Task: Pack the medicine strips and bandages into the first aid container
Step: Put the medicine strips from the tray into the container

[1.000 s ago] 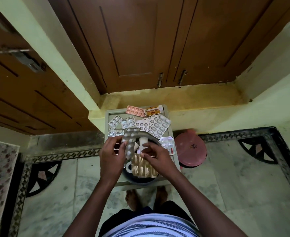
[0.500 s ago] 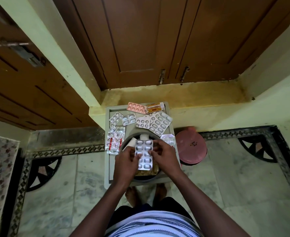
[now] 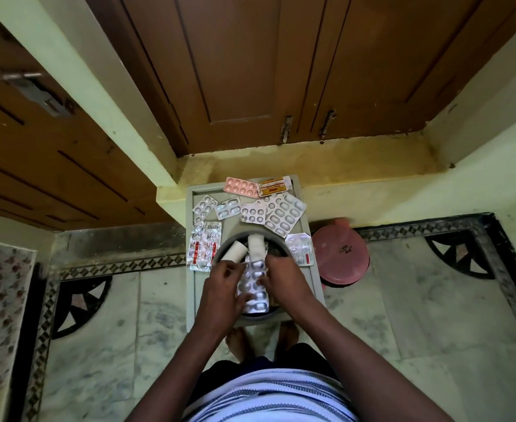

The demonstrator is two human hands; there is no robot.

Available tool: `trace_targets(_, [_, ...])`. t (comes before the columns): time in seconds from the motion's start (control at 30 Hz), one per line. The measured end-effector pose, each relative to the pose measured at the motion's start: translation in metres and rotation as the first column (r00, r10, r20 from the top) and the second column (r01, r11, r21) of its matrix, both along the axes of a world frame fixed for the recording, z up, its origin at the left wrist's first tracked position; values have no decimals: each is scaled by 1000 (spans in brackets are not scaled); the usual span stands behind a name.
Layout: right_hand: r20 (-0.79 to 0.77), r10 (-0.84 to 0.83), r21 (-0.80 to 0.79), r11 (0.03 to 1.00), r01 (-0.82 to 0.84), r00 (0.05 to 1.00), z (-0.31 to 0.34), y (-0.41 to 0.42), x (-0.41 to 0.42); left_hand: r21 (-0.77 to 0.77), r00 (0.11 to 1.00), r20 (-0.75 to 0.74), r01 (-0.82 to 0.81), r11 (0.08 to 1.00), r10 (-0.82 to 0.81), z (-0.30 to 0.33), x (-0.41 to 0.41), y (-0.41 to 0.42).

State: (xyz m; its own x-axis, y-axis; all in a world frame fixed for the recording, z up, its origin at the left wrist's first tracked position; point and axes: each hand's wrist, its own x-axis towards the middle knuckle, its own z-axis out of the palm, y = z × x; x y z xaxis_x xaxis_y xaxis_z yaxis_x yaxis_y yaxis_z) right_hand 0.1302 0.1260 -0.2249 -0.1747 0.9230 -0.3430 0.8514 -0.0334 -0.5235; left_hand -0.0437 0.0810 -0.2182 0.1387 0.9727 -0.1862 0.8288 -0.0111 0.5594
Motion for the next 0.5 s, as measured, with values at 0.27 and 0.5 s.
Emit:
trace_targets(0.27, [76,100,-19,995,-99,992,1,-4,-3,-57,925,-342,157,986,-168,5,8,-2])
trace_targets(0.5, [78,93,99,990,-101,993,14,-6,5,-42,893,-400,208,977,-208,9,15,3])
